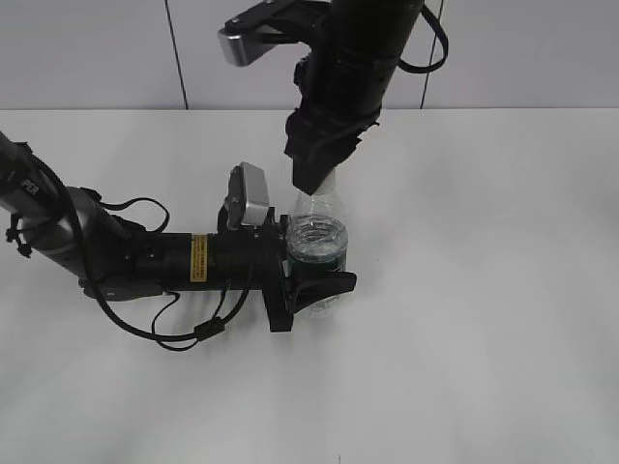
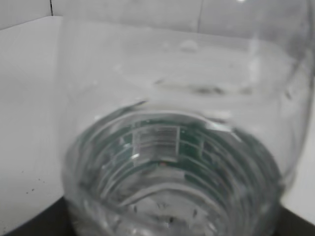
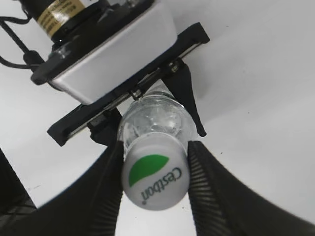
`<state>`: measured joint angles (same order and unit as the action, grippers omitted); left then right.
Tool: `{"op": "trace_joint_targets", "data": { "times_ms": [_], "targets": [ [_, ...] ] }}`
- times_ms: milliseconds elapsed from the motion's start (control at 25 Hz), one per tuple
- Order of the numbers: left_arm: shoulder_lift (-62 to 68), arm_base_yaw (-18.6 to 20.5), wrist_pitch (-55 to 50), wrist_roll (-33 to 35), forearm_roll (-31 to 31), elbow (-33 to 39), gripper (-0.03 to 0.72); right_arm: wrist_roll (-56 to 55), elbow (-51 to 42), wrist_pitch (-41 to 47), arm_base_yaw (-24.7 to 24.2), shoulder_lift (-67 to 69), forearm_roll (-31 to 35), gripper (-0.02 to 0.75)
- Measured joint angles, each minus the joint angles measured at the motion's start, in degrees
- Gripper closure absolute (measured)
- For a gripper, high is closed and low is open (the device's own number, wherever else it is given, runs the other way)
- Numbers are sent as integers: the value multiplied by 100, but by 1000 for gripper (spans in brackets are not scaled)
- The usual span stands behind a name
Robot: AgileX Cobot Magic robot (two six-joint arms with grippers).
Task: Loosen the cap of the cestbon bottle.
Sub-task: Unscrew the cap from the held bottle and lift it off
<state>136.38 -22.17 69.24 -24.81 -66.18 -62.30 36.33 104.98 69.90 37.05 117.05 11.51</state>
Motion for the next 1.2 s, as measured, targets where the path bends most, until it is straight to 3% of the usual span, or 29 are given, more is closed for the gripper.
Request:
{"op": "trace_joint_targets", "data": {
  "times_ms": [760, 1040, 1200],
  "targets": [
    [0, 0, 0, 69, -7, 0, 278, 4114, 0, 30, 0, 0, 58, 436],
    [0, 0, -5, 81, -14, 0, 278, 4988, 0, 59, 0, -5, 58, 436],
    [0, 0, -5, 81, -16, 0, 278, 4771, 0, 58, 0, -5, 58, 436]
  ]
}}
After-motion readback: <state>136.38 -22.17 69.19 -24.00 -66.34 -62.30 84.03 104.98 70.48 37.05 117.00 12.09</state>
